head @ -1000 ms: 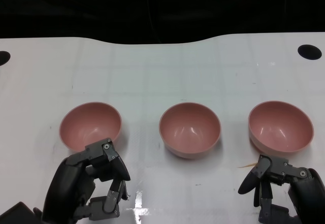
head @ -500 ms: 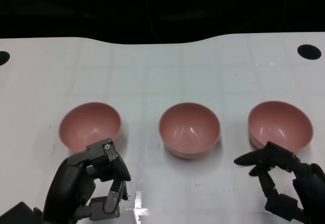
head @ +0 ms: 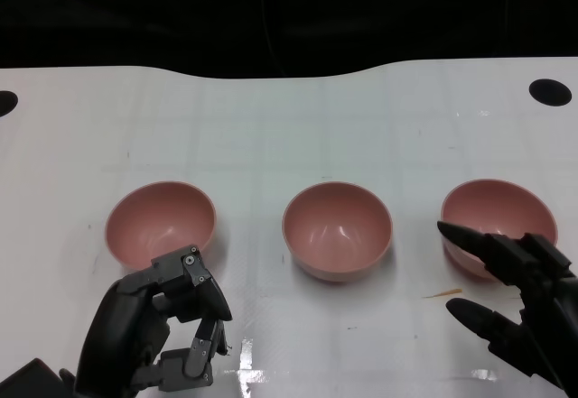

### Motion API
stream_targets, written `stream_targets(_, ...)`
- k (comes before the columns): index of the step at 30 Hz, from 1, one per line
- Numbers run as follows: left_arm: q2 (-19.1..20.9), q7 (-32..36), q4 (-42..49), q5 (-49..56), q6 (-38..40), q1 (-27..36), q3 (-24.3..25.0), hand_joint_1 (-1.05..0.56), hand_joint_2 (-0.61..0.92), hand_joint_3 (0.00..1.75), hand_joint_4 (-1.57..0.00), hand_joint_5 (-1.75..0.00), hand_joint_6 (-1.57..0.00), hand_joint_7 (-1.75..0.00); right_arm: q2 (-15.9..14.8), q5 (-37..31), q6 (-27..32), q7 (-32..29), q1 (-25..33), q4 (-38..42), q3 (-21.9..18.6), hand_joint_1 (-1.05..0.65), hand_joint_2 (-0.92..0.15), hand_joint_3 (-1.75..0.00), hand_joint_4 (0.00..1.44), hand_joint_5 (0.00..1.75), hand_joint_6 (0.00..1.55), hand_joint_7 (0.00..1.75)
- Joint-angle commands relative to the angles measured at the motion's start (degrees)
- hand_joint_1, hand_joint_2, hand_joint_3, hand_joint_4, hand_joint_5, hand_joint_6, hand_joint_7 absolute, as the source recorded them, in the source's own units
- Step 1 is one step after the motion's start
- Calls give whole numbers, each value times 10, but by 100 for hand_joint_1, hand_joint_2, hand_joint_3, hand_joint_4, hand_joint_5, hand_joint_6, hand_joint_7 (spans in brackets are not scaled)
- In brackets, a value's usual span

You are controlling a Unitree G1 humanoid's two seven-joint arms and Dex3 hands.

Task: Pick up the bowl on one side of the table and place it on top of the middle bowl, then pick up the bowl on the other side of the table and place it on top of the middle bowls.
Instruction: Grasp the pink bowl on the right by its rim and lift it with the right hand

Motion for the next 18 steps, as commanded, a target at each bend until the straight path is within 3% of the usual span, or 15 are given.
stream_targets(1, 3, -1, -3, -1, 3, -4, 3, -18, 40, 133, -88, -171, -79, -152, -14, -34, 50, 5, -8, -31, -3, -59, -85, 0, 1, 72, 21, 14)
stream_targets(6, 3, -1, -5, -1, 2, -3, 3, -18, 39, 134, -88, -170, -79, -153, -31, -123, 147, 37, -29, -62, 13, -68, -85, 0, 0, 62, 20, 12)
stream_targets(10, 4, -1, -7, -3, 3, -2, 5, -17, 39, 134, -88, -171, -79, -153, -41, -182, 212, 58, -51, -54, 36, -67, -84, 0, 3, 64, 23, 12)
stream_targets(18, 3, 0, -13, -2, 4, 1, 4, -16, 40, 134, -88, -171, -80, -152, -66, -230, 279, 67, -96, 12, 82, -66, -81, 0, 11, 60, 30, 8)
